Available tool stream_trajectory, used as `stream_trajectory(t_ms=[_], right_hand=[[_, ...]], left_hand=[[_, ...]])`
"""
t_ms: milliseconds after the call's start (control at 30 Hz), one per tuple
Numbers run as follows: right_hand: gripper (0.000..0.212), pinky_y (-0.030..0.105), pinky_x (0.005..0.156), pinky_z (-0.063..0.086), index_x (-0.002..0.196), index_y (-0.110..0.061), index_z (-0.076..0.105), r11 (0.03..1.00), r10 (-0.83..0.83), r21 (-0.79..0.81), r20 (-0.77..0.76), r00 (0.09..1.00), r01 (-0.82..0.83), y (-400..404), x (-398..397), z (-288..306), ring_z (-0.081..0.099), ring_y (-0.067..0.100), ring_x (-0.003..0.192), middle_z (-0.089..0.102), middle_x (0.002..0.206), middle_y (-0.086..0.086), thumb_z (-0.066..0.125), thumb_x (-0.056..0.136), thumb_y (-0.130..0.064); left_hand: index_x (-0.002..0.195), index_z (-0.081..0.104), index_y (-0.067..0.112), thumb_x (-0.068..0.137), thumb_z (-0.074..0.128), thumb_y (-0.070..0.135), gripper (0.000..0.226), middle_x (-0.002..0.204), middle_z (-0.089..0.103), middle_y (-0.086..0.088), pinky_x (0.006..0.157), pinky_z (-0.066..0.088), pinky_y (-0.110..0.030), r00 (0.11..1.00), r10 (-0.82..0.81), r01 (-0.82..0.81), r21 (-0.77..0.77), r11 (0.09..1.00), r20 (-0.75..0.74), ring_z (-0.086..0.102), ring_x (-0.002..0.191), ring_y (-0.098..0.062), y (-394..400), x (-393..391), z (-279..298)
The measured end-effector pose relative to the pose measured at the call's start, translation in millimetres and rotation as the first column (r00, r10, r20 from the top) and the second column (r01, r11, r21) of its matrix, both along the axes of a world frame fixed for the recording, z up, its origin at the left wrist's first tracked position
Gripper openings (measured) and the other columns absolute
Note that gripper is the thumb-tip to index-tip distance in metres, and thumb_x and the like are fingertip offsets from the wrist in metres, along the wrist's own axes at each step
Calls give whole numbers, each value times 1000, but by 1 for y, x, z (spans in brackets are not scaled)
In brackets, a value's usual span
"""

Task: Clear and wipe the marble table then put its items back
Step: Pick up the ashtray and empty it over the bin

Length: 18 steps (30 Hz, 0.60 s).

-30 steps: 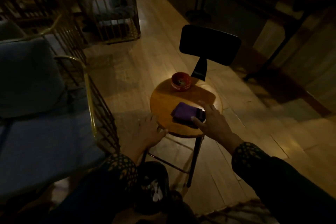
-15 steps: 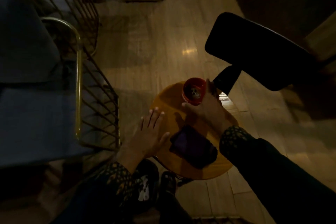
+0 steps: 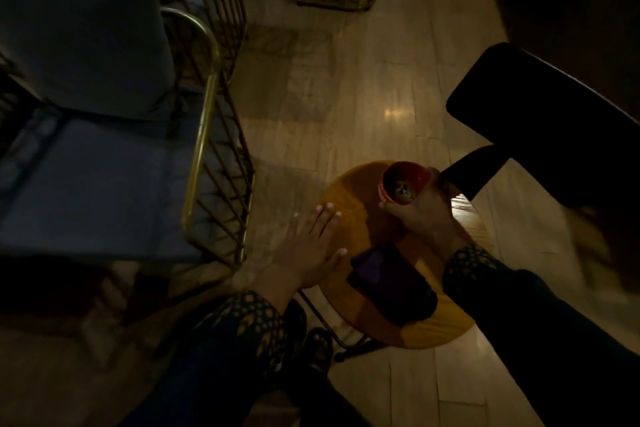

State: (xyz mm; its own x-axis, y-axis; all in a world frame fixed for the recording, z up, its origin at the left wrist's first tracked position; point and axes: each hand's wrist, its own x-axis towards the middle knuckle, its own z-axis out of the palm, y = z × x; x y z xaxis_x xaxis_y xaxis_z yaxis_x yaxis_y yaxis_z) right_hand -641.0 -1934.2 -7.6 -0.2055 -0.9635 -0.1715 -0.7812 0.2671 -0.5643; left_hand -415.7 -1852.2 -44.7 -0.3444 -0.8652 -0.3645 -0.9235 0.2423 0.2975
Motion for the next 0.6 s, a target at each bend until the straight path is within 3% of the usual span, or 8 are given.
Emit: stream_trajectory(t_ms=[67,167,267,367,500,600], right_hand=[[117,43,103,43,142,-11,27,999,32,-37,18,999,-31,19,15,8,44,32,127,42,139,14,91,51,-46],[123,41,107,38,147,-12,21,978,189,-96,51,981,-184,55,52,22,37,28,133,29,146,11,93,51,-41],[117,32,100,38,145,-16,22,911,392,-172,66,918,-376,99,104,43,37,15,123,31,138,1,93,53,-38],[113,27,96,39,142,-20,25,788,596,-229,49,802,-572,160,166,60,38,11,119,35,134,-1,92,53,-41],[119,30,100,40,144,-15,27,601,791,-240,36,611,-763,256,264,75,45,21,123,36,140,4,85,49,-55],[123,27,104,34,146,-12,31,437,896,-250,41,442,-864,332,344,80,41,16,129,41,143,4,79,48,-69]], left_hand=[[153,-13,22,99,16,59,72,161,-19,0,118,-9,-46,997,76,-76,-11,997,-35,-15,148,-19,17,10,9],[154,-3,20,98,17,60,72,163,-1,-2,120,-1,-45,974,205,-212,-66,975,-94,-1,150,-20,61,43,18],[149,25,20,96,26,55,63,153,34,-2,116,20,-42,939,302,-323,-113,940,-165,32,140,-23,118,104,27],[129,54,21,94,35,46,47,127,59,0,98,43,-37,856,410,-466,-127,876,-315,57,116,-22,201,176,48],[112,64,20,87,29,53,53,108,67,-1,84,49,-38,701,593,-701,-226,677,-396,63,97,-24,342,261,78],[116,62,23,94,48,38,30,109,66,3,84,50,-35,553,694,-829,-224,512,-461,62,96,-16,454,317,90]])
